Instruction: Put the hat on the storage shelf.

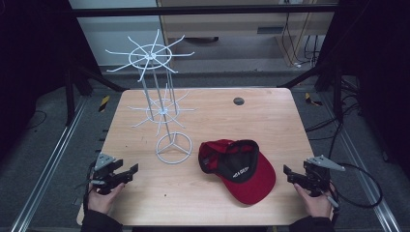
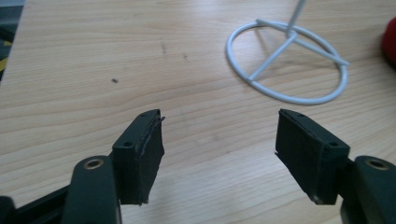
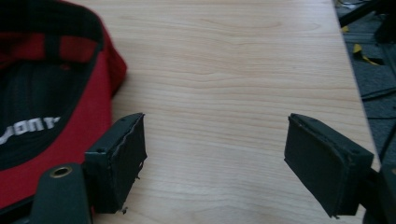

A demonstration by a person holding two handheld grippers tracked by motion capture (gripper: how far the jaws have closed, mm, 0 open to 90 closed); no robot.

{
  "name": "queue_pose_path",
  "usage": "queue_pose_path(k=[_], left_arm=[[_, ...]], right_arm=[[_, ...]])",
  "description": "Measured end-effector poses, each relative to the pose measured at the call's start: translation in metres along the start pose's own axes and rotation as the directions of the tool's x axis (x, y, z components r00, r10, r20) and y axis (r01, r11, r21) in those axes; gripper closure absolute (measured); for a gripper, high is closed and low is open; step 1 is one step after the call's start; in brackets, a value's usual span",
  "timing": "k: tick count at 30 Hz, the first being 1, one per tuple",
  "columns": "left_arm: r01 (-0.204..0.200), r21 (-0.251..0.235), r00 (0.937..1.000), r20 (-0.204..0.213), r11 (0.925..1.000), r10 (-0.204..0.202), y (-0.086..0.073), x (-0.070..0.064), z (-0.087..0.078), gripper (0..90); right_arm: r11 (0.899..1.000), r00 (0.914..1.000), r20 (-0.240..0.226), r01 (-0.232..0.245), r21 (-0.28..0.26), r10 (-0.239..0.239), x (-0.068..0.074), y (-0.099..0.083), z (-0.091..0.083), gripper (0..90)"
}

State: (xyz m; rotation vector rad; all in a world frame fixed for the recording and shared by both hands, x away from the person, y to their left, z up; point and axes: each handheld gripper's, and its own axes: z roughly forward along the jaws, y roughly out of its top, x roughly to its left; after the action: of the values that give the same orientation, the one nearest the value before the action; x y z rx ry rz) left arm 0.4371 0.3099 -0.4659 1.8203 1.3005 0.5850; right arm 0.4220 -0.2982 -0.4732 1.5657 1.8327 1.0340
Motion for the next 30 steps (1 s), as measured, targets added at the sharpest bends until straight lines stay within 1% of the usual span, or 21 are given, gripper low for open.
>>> queue_pose_path(k=[1, 4, 5, 6, 7, 8, 10, 11, 12, 13, 14, 15, 17, 18, 19, 21, 22, 24, 26, 28, 30], left_arm=[[0.0, 0.0, 1.0, 0.0, 1.0, 0.0, 0.0, 0.0, 0.0, 33.2], [-0.008, -0.016, 0.9998, 0.017, 0.9998, 0.008, 0.002, -0.011, -0.003, 34.2], [-0.006, -0.02, 0.9997, 0.023, 0.9998, 0.007, 0.002, -0.014, -0.004, 35.3], [-0.007, -0.023, 0.9995, 0.032, 0.9997, 0.008, 0.003, -0.017, -0.004, 35.4], [-0.008, -0.024, 0.9993, 0.036, 0.9997, 0.009, 0.003, -0.02, -0.005, 35.4], [-0.015, -0.027, 0.999, 0.041, 0.9995, 0.016, 0.003, -0.022, -0.005, 36.0], [-0.027, -0.034, 0.9983, 0.051, 0.9991, 0.029, 0.004, -0.028, -0.006, 36.4], [-0.029, -0.036, 0.9981, 0.052, 0.9989, 0.031, 0.005, -0.03, -0.007, 36.7], [-0.027, -0.045, 0.9973, 0.068, 0.9986, 0.03, 0.006, -0.034, -0.007, 36.7], [-0.027, -0.045, 0.9973, 0.068, 0.9986, 0.03, 0.006, -0.034, -0.007, 36.9], [-0.029, -0.045, 0.997, 0.07, 0.9985, 0.033, 0.007, -0.036, -0.007, 37.2], [-0.028, -0.044, 0.9966, 0.076, 0.9986, 0.032, 0.008, -0.038, -0.006, 37.2], [-0.026, -0.051, 0.9952, 0.093, 0.9984, 0.031, 0.01, -0.042, -0.006, 39.4], [-0.033, -0.058, 0.9941, 0.101, 0.9977, 0.039, 0.013, -0.046, -0.006, 40.3], [-0.033, -0.058, 0.9941, 0.101, 0.9977, 0.039, 0.013, -0.046, -0.006, 40.3], [-0.043, -0.061, 0.993, 0.107, 0.9972, 0.049, 0.017, -0.051, -0.004, 40.3], [-0.047, -0.062, 0.9925, 0.11, 0.997, 0.054, 0.019, -0.054, -0.003, 40.3], [-0.068, -0.059, 0.9912, 0.109, 0.9959, 0.075, 0.022, -0.059, -0.001, 40.3], [-0.079, -0.058, 0.9897, 0.115, 0.9952, 0.085, 0.025, -0.064, 0.001, 40.3], [-0.084, -0.064, 0.988, 0.124, 0.9944, 0.092, 0.031, -0.071, 0.003, 40.2], [-0.088, -0.072, 0.9865, 0.132, 0.9936, 0.097, 0.035, -0.077, 0.006, 40.3]], right_arm=[[1.0, 1.0, 0.0, 0.0, 0.0, 0.0, 0.0, 0.0, 0.0, 20.9], [1.0, 0.9993, -0.029, 0.023, 0.002, -0.023, 0.009, 0.001, -0.003, 21.6], [0.999, 0.9982, -0.043, 0.043, -0.003, -0.043, 0.016, 0.002, -0.005, 24.4], [0.999, 0.9976, -0.049, 0.048, -0.003, -0.048, 0.019, 0.002, -0.006, 25.1], [0.999, 0.9976, -0.049, 0.048, -0.003, -0.048, 0.019, 0.002, -0.006, 25.1], [0.998, 0.9967, -0.054, 0.061, -0.006, -0.062, 0.022, 0.003, -0.007, 26.3], [0.997, 0.9951, -0.067, 0.072, -0.01, -0.073, 0.029, 0.004, -0.008, 28.1], [0.997, 0.9932, -0.084, 0.08, -0.009, -0.08, 0.034, 0.007, -0.009, 29.3], [0.997, 0.9921, -0.096, 0.081, -0.011, -0.082, 0.037, 0.008, -0.009, 29.8], [0.997, 0.9921, -0.096, 0.081, -0.011, -0.082, 0.037, 0.008, -0.009, 29.8], [0.996, 0.9894, -0.116, 0.086, -0.008, -0.087, 0.042, 0.01, -0.008, 30.9], [0.996, 0.9894, -0.116, 0.086, -0.008, -0.087, 0.042, 0.01, -0.008, 30.9], [0.995, 0.9869, -0.129, 0.098, -0.002, -0.098, 0.046, 0.012, -0.007, 31.2], [0.994, 0.9853, -0.135, 0.105, 0.0, -0.104, 0.048, 0.015, -0.006, 31.3], [0.994, 0.9853, -0.135, 0.105, 0.0, -0.104, 0.048, 0.015, -0.006, 31.3], [0.994, 0.9837, -0.145, 0.107, -0.001, -0.106, 0.049, 0.018, -0.006, 31.2], [0.995, 0.9848, -0.139, 0.105, 0.001, -0.103, 0.049, 0.02, -0.007, 30.0], [0.995, 0.9856, -0.138, 0.099, 0.002, -0.098, 0.049, 0.021, -0.007, 29.5], [0.995, 0.9864, -0.129, 0.101, -0.007, -0.101, 0.049, 0.025, -0.009, 28.5], [0.995, 0.9872, -0.122, 0.101, -0.019, -0.102, 0.05, 0.033, -0.011, 27.4], [0.994, 0.9858, -0.13, 0.104, -0.027, -0.107, 0.05, 0.038, -0.011, 27.1]])
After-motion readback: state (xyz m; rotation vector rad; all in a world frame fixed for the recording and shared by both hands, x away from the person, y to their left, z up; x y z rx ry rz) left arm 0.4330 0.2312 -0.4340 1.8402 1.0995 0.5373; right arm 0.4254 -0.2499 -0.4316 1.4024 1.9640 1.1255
